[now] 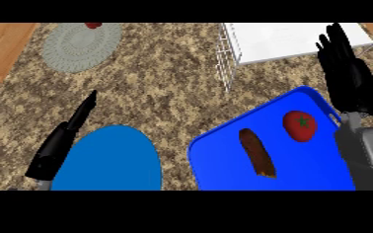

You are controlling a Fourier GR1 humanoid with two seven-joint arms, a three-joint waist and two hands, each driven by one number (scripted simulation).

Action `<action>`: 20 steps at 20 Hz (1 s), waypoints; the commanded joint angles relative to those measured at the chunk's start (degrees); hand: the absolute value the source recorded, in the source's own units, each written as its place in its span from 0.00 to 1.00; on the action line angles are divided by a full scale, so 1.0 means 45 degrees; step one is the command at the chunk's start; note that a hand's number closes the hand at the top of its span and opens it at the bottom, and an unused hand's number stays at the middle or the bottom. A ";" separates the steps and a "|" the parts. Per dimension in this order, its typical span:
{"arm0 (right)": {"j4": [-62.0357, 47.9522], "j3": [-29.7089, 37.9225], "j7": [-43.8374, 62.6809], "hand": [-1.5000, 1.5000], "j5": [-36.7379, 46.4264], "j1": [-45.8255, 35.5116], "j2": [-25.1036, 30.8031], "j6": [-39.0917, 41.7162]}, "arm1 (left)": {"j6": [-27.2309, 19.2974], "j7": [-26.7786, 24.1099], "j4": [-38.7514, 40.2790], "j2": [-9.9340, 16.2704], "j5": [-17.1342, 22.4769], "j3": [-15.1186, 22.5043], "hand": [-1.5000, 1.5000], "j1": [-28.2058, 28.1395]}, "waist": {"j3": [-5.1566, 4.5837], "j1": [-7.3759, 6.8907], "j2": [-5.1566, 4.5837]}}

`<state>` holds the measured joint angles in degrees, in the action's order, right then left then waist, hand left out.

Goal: Pick the sweet potato from the tray and place it in the tiered shelf

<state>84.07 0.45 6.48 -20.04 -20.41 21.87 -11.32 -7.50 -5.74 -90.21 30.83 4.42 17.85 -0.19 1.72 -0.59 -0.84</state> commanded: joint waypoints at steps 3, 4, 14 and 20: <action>0.1188 0.0042 -0.0994 1.00 0.0862 0.1044 0.1793 0.1387 | -0.0517 0.1694 0.1065 -0.0802 0.1440 -0.1019 0.50 -0.0678 | -0.0387 0.0379 0.0220; 0.1149 0.0147 -0.1298 1.00 0.1167 0.0750 0.2260 0.1590 | -0.0502 0.1917 0.1548 -0.1086 0.2015 -0.1416 0.50 -0.0419 | -0.0399 0.0401 0.0165; 0.0356 0.0730 -0.3074 0.00 0.2315 0.4516 0.4502 0.3531 | -0.0601 0.4488 0.2537 -0.2040 0.3595 -0.2150 0.50 0.0317 | -0.0378 0.0365 0.0193; 0.2354 0.0543 -0.2129 0.00 0.1303 0.5052 0.6048 0.6419 | -0.0305 0.4392 0.2650 -0.2147 0.3581 -0.2193 0.50 0.0286 | -0.0398 0.0388 0.0223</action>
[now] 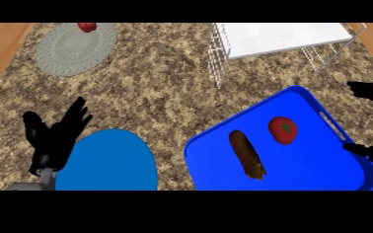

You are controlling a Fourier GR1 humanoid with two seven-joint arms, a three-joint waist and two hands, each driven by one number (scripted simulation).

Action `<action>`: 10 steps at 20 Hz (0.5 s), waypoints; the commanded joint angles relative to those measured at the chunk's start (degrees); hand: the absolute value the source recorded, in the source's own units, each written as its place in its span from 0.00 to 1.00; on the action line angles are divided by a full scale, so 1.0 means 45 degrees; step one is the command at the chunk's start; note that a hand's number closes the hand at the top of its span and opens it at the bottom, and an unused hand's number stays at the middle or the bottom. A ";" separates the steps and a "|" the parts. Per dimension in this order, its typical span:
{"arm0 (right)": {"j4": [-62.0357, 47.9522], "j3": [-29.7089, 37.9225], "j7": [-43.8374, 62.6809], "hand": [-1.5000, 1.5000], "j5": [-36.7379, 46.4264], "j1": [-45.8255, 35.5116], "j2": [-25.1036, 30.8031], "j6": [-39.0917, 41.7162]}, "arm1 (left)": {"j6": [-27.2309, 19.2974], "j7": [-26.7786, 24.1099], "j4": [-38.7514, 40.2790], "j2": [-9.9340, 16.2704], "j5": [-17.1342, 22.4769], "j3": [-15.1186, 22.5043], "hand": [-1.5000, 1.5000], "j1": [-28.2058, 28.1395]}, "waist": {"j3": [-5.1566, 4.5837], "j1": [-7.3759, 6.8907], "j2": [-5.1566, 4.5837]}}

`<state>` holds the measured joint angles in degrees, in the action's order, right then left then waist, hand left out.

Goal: Pick the sweet potato from the tray and place it in the tiered shelf

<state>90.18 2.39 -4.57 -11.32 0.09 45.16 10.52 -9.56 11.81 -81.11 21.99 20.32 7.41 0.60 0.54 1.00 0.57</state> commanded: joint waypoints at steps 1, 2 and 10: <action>0.1825 -0.0048 0.0603 0.00 -0.0511 0.1090 0.0844 0.1495 | -0.0159 0.0252 0.0897 -0.0467 -0.0038 0.0016 0.50 0.0089 | -0.0141 0.0111 -0.0078; 0.2440 0.0667 0.1105 0.00 -0.1402 0.1169 0.1632 0.2191 | 0.0269 0.0262 0.0516 -0.0115 0.0202 -0.0110 0.50 -0.0461 | -0.0149 0.0138 -0.0037; 0.6402 -0.1342 0.6640 0.00 -0.0103 0.0594 0.1491 0.0730 | -0.0065 0.0285 0.0800 -0.0598 -0.0392 0.0054 0.50 0.0335 | -0.0150 -0.0125 -0.0121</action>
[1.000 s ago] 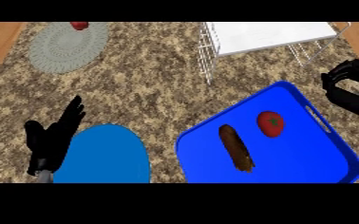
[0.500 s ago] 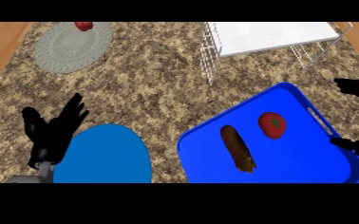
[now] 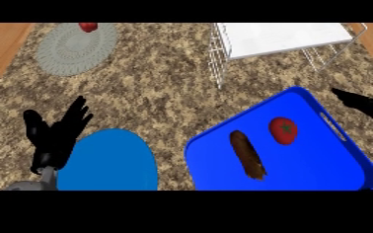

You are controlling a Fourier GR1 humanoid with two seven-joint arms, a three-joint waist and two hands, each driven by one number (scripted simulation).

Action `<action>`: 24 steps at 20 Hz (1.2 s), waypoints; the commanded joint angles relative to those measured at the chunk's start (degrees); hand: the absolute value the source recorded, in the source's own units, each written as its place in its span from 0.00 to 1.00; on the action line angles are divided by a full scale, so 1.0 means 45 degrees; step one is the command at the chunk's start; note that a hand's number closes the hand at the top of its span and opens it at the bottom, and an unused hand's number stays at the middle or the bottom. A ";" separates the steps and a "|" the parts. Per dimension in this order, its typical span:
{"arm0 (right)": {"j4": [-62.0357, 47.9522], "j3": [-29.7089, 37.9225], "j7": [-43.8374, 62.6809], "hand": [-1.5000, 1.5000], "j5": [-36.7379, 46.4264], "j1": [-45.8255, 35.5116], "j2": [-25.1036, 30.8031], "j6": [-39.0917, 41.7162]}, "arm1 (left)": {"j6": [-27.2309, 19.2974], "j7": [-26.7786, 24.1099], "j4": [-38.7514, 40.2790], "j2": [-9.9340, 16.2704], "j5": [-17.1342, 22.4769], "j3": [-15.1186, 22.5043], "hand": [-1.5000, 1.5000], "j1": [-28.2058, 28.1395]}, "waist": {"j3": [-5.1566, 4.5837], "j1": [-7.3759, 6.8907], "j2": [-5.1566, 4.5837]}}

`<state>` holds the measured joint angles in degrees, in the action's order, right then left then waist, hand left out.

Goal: Pick the sweet potato from the tray and place it in the tiered shelf

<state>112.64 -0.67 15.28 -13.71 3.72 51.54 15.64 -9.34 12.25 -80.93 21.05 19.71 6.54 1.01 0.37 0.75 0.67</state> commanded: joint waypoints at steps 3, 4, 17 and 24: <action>0.2531 -0.1463 0.4914 0.00 0.0978 -0.1309 -0.0174 -0.1532 | 0.0283 0.0206 0.1249 -0.0239 -0.0053 -0.0040 0.50 0.0554 | -0.0126 -0.0209 -0.0185; 0.3119 -0.2264 0.5514 0.00 0.1798 -0.1243 -0.0451 -0.1907 | 0.0031 0.0990 0.0020 -0.0100 -0.0141 0.0252 0.50 0.0277 | -0.0111 -0.0308 -0.0141; 0.0853 -0.6236 1.0580 0.00 0.5125 -0.5474 -0.3511 -0.1264 | 0.0078 0.0702 0.0878 -0.0758 -0.0670 0.0086 0.50 0.0725 | -0.0094 -0.0288 -0.0168; -0.0075 -0.7505 1.1190 0.00 0.6560 -0.5256 -0.4180 -0.1289 | 0.0488 0.0447 0.1185 -0.0649 -0.0640 -0.0240 0.50 0.0593 | -0.0098 -0.0185 -0.0177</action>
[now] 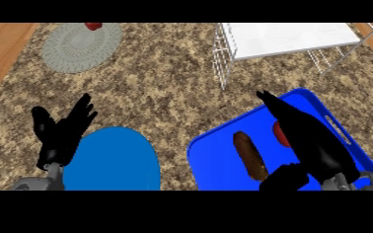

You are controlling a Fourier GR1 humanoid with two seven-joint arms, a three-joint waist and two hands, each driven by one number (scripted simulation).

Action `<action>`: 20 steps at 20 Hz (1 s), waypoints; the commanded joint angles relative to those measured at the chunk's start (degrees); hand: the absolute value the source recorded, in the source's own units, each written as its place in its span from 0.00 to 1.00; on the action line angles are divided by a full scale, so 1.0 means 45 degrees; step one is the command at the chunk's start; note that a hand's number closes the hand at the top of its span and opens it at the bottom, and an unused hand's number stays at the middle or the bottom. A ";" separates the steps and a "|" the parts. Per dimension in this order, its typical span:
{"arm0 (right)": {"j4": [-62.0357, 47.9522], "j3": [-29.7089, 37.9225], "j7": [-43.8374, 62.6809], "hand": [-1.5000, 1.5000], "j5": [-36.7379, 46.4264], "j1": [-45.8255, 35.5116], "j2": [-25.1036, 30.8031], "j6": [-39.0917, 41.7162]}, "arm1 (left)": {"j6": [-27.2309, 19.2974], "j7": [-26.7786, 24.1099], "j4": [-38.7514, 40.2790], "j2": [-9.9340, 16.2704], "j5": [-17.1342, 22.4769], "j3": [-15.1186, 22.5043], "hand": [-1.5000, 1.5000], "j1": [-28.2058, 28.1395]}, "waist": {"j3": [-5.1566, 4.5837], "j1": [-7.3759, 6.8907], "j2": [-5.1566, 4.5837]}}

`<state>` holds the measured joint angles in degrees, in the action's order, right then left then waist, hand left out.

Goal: Pick the sweet potato from the tray and place it in the tiered shelf

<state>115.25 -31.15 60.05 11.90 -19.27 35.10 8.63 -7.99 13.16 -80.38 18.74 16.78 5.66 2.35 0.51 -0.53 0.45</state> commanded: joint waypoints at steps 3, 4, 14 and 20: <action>-0.0284 -0.1195 0.1532 0.00 0.1920 0.0488 -0.0958 -0.0166 | 0.0310 0.0112 0.0807 -0.0284 -0.0068 0.0053 0.50 -0.0221 | -0.0125 0.0137 -0.0093; -0.0208 -0.1033 0.1294 0.00 0.2148 0.0724 -0.0701 -0.0079 | 0.0229 0.0456 0.0932 -0.0209 -0.0009 -0.0167 0.50 0.0304 | -0.0122 0.0193 -0.0094; -0.0283 -0.0928 0.1056 0.00 0.3419 0.1675 -0.1440 0.0382 | 0.0275 0.0121 0.0342 -0.0542 -0.0425 -0.0309 0.50 -0.0409 | -0.0118 0.0159 -0.0078; -0.1954 -0.1058 0.1105 0.00 0.4685 0.0949 -0.2435 0.0497 | 0.1107 -0.0020 0.1087 -0.0232 -0.0094 -0.0827 0.50 -0.0262 | -0.0125 0.0120 -0.0107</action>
<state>107.65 -36.14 60.03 30.57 -14.10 25.65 8.67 -5.16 13.58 -80.18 17.87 15.90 2.51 2.14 0.51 -0.14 0.43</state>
